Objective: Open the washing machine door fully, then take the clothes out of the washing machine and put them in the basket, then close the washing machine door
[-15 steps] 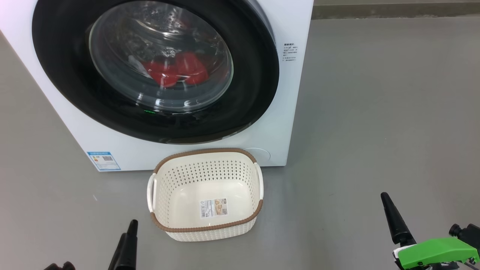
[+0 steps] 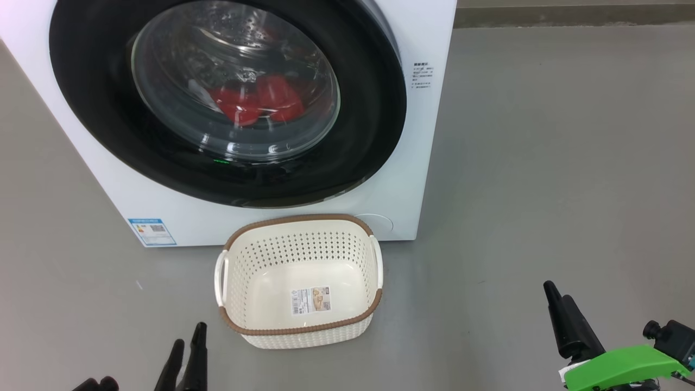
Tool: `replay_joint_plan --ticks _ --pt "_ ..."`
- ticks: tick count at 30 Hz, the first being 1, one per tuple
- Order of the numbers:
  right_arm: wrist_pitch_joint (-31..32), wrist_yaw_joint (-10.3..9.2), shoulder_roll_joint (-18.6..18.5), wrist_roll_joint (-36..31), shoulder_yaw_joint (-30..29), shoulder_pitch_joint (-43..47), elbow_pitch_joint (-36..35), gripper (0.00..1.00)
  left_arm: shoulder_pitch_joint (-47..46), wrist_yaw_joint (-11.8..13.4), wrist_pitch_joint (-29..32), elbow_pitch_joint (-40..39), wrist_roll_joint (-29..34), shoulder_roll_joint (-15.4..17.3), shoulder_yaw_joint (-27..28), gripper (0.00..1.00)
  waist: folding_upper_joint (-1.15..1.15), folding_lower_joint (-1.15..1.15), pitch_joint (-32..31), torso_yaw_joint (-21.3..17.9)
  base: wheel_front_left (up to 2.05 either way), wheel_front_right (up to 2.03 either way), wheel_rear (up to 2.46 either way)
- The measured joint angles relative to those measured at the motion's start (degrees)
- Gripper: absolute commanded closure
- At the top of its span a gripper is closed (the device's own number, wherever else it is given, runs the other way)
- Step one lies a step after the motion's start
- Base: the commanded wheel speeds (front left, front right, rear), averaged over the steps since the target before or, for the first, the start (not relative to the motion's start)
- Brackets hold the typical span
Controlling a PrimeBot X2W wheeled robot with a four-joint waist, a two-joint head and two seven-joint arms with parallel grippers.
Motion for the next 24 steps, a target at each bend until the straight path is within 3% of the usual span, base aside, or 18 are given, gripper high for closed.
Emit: replay_joint_plan --ticks 24 --pt "-4.0 0.00 -1.2 -14.8 1.5 0.8 -1.0 0.00 0.2 1.9 -4.0 0.3 17.0 0.4 -0.6 0.00 0.00 0.00 0.3 0.6 0.00 0.00 0.00"
